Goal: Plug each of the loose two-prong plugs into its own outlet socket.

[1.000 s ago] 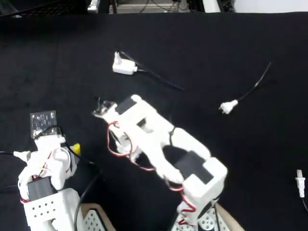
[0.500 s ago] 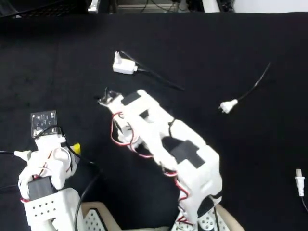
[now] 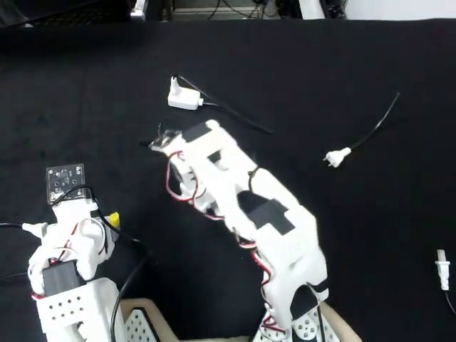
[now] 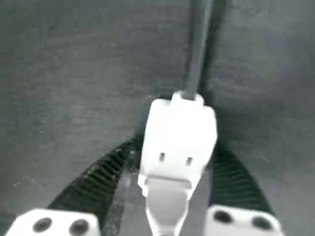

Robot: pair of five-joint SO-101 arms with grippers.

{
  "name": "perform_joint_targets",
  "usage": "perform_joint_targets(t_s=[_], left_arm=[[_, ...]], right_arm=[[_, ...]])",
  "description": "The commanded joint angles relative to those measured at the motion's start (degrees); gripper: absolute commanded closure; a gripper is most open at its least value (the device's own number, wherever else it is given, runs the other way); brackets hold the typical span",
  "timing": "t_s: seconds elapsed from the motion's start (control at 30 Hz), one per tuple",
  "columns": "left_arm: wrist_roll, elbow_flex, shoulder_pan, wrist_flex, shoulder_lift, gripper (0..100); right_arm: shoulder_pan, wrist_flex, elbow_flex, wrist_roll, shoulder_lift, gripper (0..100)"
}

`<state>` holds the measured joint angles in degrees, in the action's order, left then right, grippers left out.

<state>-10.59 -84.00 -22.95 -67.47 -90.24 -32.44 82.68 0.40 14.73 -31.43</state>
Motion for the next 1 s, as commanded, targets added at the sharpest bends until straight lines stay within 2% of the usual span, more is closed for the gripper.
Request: perform_joint_targets(t_s=[0.0, 0.17, 0.3, 0.47, 0.57, 0.83, 0.97], left_arm=[[-0.4, 0.5, 0.7, -0.7, -0.4, 74], [-0.4, 0.5, 0.7, -0.7, -0.4, 74], [-0.4, 0.5, 0.7, -0.7, -0.4, 74], [-0.4, 0.5, 0.7, -0.7, -0.4, 74], [-0.4, 0.5, 0.7, -0.7, -0.4, 74], [-0.4, 0.5, 0.8, -0.7, -0.4, 74], [-0.5, 0.5, 0.8, -0.7, -0.4, 74]], right_arm=[[0.1, 0.2, -1.0, 0.6, -1.5, 88.3], [-3.5, 0.4, -1.0, 0.5, -1.5, 92.1], [-6.3, 0.3, -1.1, 0.5, -1.4, 98.8], [-6.5, 0.3, -5.5, 0.4, -1.5, 98.5], [-5.5, 2.0, -11.7, 0.4, -1.4, 98.5], [-5.3, 16.8, -39.4, 0.9, -4.3, 98.5], [-5.2, 18.0, -51.3, 0.9, -5.6, 98.5]])
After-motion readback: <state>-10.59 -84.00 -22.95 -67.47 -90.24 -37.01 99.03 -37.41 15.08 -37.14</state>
